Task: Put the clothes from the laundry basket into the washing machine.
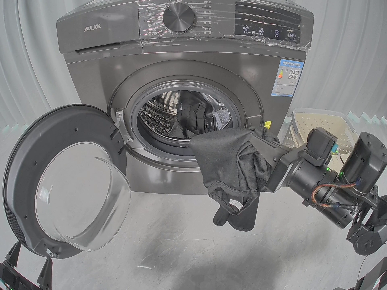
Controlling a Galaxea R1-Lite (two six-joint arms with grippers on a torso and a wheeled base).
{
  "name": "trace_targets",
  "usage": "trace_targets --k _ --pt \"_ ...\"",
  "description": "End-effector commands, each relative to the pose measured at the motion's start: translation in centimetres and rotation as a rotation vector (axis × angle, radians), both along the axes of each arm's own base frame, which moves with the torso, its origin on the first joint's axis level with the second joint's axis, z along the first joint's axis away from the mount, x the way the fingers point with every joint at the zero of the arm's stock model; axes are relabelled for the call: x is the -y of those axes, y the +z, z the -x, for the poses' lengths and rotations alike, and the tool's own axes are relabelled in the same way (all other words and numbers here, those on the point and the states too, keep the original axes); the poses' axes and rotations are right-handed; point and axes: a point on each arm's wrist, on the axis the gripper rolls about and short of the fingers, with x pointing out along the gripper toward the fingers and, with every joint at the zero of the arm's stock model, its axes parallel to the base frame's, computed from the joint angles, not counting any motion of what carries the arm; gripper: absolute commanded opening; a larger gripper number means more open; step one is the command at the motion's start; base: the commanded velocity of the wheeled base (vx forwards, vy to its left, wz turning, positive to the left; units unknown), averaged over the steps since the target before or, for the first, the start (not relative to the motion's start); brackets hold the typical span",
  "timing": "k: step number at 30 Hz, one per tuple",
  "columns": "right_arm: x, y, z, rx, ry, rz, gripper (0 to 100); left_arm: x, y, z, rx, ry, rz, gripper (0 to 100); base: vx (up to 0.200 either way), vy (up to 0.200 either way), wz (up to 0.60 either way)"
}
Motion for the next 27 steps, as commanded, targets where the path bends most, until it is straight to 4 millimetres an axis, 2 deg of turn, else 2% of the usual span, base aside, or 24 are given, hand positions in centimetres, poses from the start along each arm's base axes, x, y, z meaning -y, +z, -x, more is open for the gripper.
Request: trace_targets --k 1,7,10,12,19,20,23,24,25,27 --pt "-0.9 0.2 -0.2 0.009 0.018 -0.009 0 0.0 -0.5 0.0 0.001 -0.005 -0.013 100 0.0 0.0 0.0" --pt "-1.5 0.2 -0.2 0.013 0.023 -0.02 0 0.1 -0.3 0.0 0.017 -0.032 -0.032 100 0.0 0.0 0.0" --pt "-2.1 -0.3 -0.3 -0.013 0.033 -0.025 0 0.3 4.2 1.3 0.201 -0.125 -0.016 100 0.0 0.0 0.0" --pt "-2.3 -0.3 -0.3 -0.014 0.039 -0.028 0 0.5 5.4 1.2 0.173 -0.191 -0.021 100 0.0 0.0 0.0" --pt "-3.8 0.0 -0.8 -0.003 0.061 -0.045 0 0.8 6.7 -1.6 0.019 -0.345 0.008 100 0.0 0.0 0.0" --pt "-4.3 0.3 -0.9 -0.006 0.079 -0.073 0 0.8 7.2 -3.1 -0.019 -0.38 0.015 100 0.0 0.0 0.0" --pt "-4.7 0.8 -1.4 -0.003 0.082 -0.102 0 0.9 7.9 -4.9 -0.05 -0.416 0.021 100 0.0 0.0 0.0" --pt "-5.0 0.7 -1.8 -0.002 0.077 -0.102 0 0.9 8.2 -6.2 -0.071 -0.431 0.019 100 0.0 0.0 0.0" --pt "-5.1 0.7 -1.8 -0.004 0.077 -0.101 0 0.9 8.3 -6.3 -0.071 -0.434 0.018 100 0.0 0.0 0.0" --pt "-5.5 0.1 -2.5 -0.003 0.071 -0.079 0 1.2 9.0 -8.6 -0.095 -0.475 0.02 100 0.0 0.0 0.0"
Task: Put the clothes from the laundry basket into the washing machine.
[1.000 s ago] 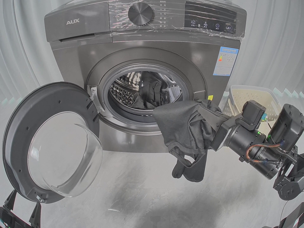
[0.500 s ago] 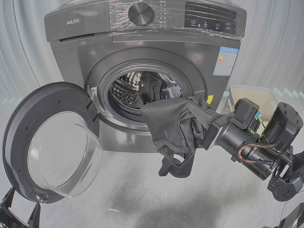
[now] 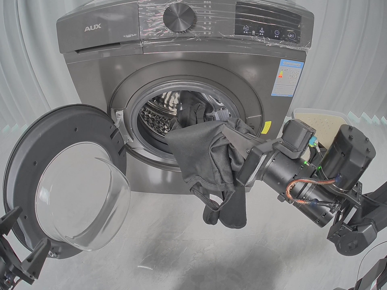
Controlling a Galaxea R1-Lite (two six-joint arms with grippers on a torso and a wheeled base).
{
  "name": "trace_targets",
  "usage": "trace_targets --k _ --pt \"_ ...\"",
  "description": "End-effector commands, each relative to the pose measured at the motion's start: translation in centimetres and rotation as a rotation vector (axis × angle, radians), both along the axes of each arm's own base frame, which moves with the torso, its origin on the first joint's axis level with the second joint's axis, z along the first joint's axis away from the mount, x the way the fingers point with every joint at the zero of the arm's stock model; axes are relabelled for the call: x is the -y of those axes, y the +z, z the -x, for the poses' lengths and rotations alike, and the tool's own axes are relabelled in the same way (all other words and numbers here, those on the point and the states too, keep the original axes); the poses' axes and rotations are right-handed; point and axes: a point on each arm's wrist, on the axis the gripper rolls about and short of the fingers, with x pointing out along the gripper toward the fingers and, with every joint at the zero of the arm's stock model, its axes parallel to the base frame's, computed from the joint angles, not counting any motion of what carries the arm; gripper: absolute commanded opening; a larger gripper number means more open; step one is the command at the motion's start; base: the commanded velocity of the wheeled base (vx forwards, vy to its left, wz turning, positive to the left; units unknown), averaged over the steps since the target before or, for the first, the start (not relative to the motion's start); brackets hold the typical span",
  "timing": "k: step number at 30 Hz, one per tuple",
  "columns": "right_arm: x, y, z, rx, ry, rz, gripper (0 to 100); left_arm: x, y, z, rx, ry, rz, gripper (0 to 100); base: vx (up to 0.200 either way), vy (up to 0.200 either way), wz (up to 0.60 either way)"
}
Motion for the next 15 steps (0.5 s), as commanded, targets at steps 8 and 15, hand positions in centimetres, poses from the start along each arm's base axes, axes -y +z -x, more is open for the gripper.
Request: trace_targets --k 8,15 --pt "-3.3 -0.1 -2.9 0.027 0.007 -0.011 0 2.9 2.0 -11.0 -0.21 -0.243 -0.015 100 0.0 0.0 0.0" --pt "-3.7 1.1 -3.5 0.046 0.003 -0.034 0 5.6 2.3 -15.7 -0.228 -0.277 -0.027 100 0.0 0.0 0.0"
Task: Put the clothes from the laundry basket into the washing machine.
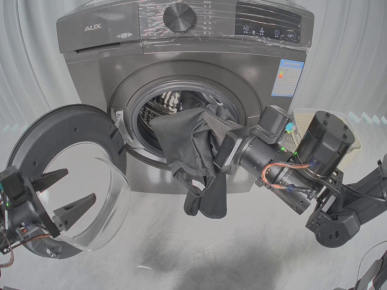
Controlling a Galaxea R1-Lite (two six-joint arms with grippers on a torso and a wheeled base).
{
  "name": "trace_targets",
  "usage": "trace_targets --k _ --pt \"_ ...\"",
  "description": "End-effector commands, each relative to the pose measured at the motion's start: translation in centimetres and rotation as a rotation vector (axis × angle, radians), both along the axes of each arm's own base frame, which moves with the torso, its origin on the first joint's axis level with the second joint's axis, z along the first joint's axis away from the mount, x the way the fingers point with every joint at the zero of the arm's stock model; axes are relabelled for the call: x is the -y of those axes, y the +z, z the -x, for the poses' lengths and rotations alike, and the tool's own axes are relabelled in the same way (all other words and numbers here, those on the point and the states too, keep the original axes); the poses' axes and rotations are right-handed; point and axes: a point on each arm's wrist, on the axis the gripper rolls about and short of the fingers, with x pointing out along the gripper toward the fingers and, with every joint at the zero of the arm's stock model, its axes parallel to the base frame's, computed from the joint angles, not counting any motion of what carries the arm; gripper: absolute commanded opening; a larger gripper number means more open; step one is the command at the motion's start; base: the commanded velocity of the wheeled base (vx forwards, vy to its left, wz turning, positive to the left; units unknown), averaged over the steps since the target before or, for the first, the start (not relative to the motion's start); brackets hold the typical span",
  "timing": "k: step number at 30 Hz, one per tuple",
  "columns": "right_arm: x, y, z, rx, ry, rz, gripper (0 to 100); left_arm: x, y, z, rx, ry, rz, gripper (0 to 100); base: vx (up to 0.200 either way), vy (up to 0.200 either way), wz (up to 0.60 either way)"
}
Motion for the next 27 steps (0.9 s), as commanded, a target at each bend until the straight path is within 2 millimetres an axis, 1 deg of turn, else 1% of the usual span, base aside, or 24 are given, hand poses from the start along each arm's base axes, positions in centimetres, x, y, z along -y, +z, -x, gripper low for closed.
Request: trace_targets --k 1,2,3,4,7,9,11,12,16,17,18,22,26,27 --pt "-1.0 0.6 -1.1 0.013 -0.006 -0.014 0 3.3 -0.7 -5.3 -0.094 -0.075 -0.023 100 0.0 0.0 0.0" --pt "-1.0 0.7 -1.2 0.014 -0.008 -0.016 0 3.8 -0.7 -5.7 -0.105 -0.082 -0.022 100 0.0 0.0 0.0" --pt "-1.0 0.7 -1.2 0.014 -0.008 -0.016 0 3.8 -0.7 -5.7 -0.105 -0.082 -0.022 100 0.0 0.0 0.0" --pt "-1.0 0.8 -1.3 0.018 -0.009 -0.023 0 4.7 -0.8 -6.5 -0.117 -0.088 -0.021 100 0.0 0.0 0.0" --pt "-0.9 0.8 -1.5 0.017 -0.021 -0.021 0 5.7 -0.8 -7.6 -0.113 -0.082 -0.019 100 0.0 0.0 0.0" --pt "-0.9 1.0 -1.7 0.021 -0.026 -0.028 0 6.3 -0.9 -8.6 -0.114 -0.08 -0.015 100 0.0 0.0 0.0" --pt "-0.8 1.1 -1.7 0.024 -0.029 -0.032 0 6.5 -1.0 -8.9 -0.116 -0.083 -0.016 100 0.0 0.0 0.0" --pt "-0.9 1.2 -1.9 0.028 -0.032 -0.037 0 7.1 -1.4 -9.6 -0.126 -0.095 -0.019 100 0.0 0.0 0.0" --pt "-0.9 1.4 -1.9 0.032 -0.032 -0.041 0 8.2 -2.3 -10.8 -0.135 -0.113 -0.023 100 0.0 0.0 0.0" --pt "-0.9 1.4 -1.9 0.032 -0.032 -0.041 0 8.2 -2.3 -10.8 -0.135 -0.113 -0.023 100 0.0 0.0 0.0" --pt "-0.9 1.4 -1.9 0.032 -0.032 -0.041 0 8.7 -2.8 -11.4 -0.137 -0.114 -0.022 100 0.0 0.0 0.0" --pt "-1.0 1.4 -1.9 0.035 -0.03 -0.042 0 9.4 -3.4 -12.8 -0.144 -0.097 -0.012 100 0.0 0.0 0.0" --pt "-1.0 1.4 -1.9 0.034 -0.03 -0.043 0 9.8 -3.9 -13.6 -0.166 -0.091 -0.003 100 0.0 0.0 0.0" --pt "-1.1 1.5 -1.9 0.035 -0.029 -0.045 0 10.1 -4.5 -14.1 -0.184 -0.09 -0.006 100 0.0 0.0 0.0"
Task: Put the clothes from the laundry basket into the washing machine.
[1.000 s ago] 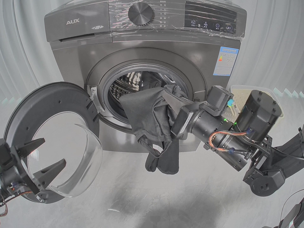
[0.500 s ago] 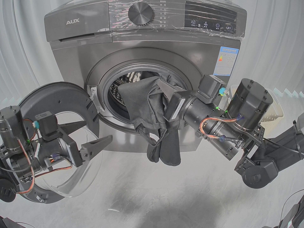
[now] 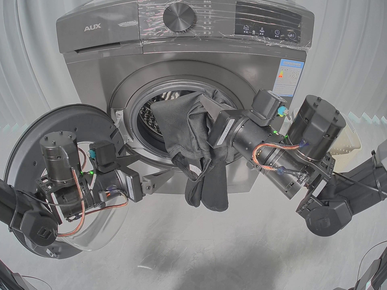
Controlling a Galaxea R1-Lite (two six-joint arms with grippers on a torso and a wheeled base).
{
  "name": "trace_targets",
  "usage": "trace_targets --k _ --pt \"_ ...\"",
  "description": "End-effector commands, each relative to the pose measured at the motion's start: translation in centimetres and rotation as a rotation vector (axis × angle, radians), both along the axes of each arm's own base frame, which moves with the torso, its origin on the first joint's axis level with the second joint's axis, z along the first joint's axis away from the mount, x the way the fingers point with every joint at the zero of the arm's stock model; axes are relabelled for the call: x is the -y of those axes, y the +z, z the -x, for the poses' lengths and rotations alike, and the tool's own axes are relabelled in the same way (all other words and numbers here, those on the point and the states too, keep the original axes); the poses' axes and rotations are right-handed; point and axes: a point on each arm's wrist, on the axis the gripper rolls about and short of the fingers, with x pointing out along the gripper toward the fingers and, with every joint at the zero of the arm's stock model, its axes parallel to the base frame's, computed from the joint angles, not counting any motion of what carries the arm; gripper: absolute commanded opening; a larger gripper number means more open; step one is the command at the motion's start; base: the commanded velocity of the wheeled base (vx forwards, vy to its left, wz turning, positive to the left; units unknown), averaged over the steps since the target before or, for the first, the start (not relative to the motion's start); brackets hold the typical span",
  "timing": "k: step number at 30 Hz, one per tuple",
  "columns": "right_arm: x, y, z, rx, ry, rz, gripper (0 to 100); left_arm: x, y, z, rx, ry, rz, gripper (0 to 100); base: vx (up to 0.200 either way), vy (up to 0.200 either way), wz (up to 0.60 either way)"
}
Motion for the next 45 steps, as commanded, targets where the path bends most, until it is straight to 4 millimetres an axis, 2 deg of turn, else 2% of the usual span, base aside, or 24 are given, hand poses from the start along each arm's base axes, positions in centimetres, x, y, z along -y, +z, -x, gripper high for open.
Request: trace_targets --k 1,8,17,24,33,34,45 --pt "-0.1 0.1 0.1 0.002 0.003 -0.003 0 0.8 -1.7 -1.6 -0.056 0.001 -0.019 100 0.0 0.0 0.0" --pt "-0.2 0.1 0.3 0.006 0.009 -0.008 0 2.3 -2.5 -3.6 -0.042 -0.006 0.009 100 0.0 0.0 0.0" --pt "-0.3 -0.1 0.5 0.003 0.015 -0.004 0 3.6 -3.3 -5.2 -0.015 -0.014 0.046 100 0.0 0.0 0.0" --pt "-0.4 -0.3 0.5 -0.001 0.015 -0.001 0 4.3 -4.1 -6.5 0.1 -0.02 0.108 100 0.0 0.0 0.0" --pt "-0.5 -0.4 0.5 -0.003 0.015 0.001 0 5.0 -4.4 -6.8 0.149 -0.036 0.137 100 0.0 0.0 0.0" --pt "-0.5 -0.5 0.5 -0.004 0.015 0.002 0 5.0 -4.3 -6.9 0.154 -0.034 0.139 0 0.0 0.0 0.0" --pt "-0.4 -0.7 0.5 -0.011 0.013 0.006 0 5.3 -3.8 -6.4 0.192 -0.044 0.18 0 0.0 0.0 0.0"
